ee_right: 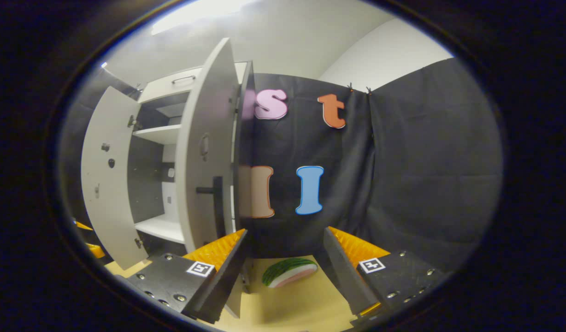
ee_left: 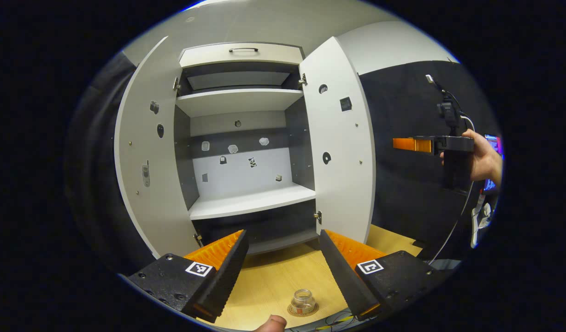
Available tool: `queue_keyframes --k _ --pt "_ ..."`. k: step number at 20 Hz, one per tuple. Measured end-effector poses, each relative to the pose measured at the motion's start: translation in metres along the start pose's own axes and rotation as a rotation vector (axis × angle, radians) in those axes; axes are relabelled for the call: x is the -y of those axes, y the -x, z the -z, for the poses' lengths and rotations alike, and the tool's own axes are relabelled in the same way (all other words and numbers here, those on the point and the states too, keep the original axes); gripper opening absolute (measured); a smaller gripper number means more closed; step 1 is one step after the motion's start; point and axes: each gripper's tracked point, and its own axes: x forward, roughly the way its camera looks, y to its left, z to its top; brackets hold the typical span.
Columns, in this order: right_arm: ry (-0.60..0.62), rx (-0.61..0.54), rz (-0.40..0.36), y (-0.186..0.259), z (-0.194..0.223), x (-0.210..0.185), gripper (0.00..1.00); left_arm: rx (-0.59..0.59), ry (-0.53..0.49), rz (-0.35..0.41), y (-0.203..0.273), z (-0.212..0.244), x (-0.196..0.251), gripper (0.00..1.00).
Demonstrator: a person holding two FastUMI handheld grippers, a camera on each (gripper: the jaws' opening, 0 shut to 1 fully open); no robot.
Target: Grasp the bottle in the cabinet with the left hand and place it on the coaster, then close the right door with the right hand and the left door with the left hand.
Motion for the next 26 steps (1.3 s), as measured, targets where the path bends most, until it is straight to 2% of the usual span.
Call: queue_keyframes --k 3,6,8,14,15,26 --pt "0.003 -0.033 0.006 -0.031 0.000 -0.011 0.98 0.017 0.009 -0.020 -0.001 -0.022 -0.018 0.98" --pt "-0.003 -0.047 -0.046 -0.050 0.000 -0.034 0.98 0.031 0.014 -0.054 -0.002 -0.036 -0.038 0.98" --pt "-0.005 -0.042 -0.047 -0.059 -0.004 -0.037 0.97 0.032 0.019 -0.081 -0.001 -0.039 -0.050 0.98" --pt "0.016 -0.045 -0.092 -0.058 -0.006 -0.051 0.93 0.018 0.095 -0.101 0.003 -0.032 -0.062 1.00" --pt "0.016 -0.046 -0.101 -0.057 -0.006 -0.056 0.93 0.016 0.101 -0.105 0.004 -0.032 -0.064 0.98" --pt "0.011 -0.060 -0.163 -0.050 -0.004 -0.095 0.93 0.024 0.113 -0.103 -0.009 -0.035 -0.070 0.98"
